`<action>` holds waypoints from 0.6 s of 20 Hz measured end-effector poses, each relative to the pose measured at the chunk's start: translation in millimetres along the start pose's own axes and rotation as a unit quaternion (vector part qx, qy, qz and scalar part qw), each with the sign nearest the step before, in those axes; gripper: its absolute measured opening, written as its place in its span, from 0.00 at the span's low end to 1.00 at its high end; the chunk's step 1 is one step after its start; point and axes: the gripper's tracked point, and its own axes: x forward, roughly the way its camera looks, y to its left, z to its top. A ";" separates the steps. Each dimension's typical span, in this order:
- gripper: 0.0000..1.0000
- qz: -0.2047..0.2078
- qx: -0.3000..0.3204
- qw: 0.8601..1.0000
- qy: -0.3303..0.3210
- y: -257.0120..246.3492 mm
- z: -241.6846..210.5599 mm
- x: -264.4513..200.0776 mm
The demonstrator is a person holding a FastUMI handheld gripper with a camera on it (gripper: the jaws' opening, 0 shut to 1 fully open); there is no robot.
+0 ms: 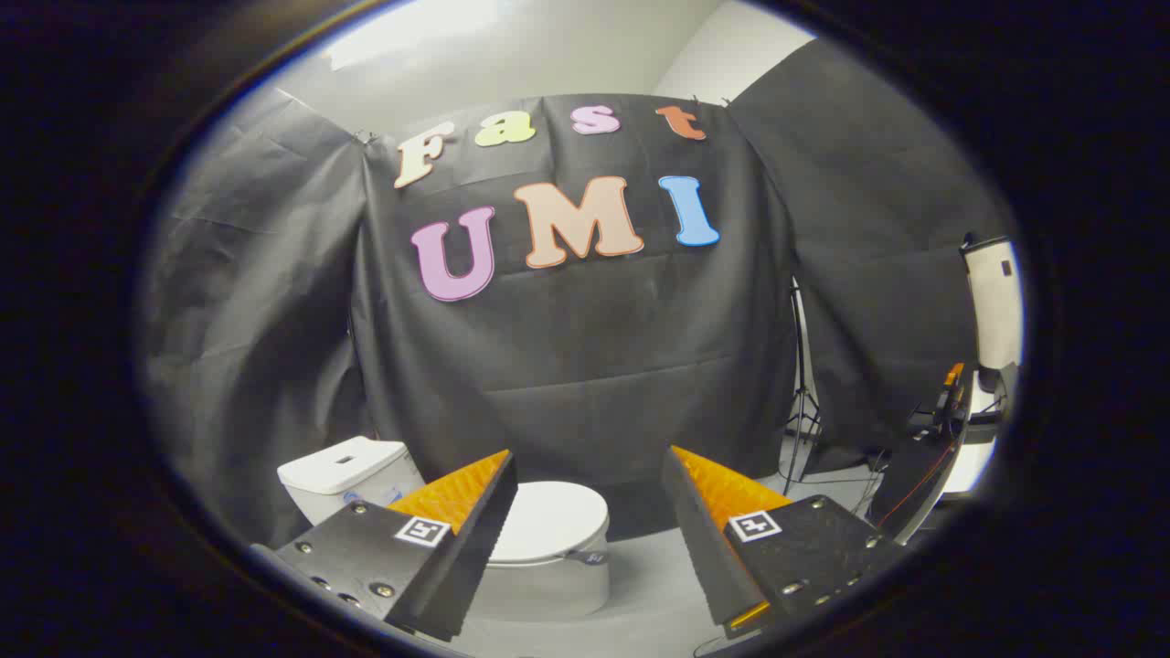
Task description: Open the toilet lid.
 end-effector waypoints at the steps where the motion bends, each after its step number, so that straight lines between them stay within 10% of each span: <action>1: 0.95 -0.001 0.001 1.000 0.001 -1.1 -0.7 0.8; 12: 0.95 -0.008 0.017 1.000 0.009 -7.1 -7.6 1.9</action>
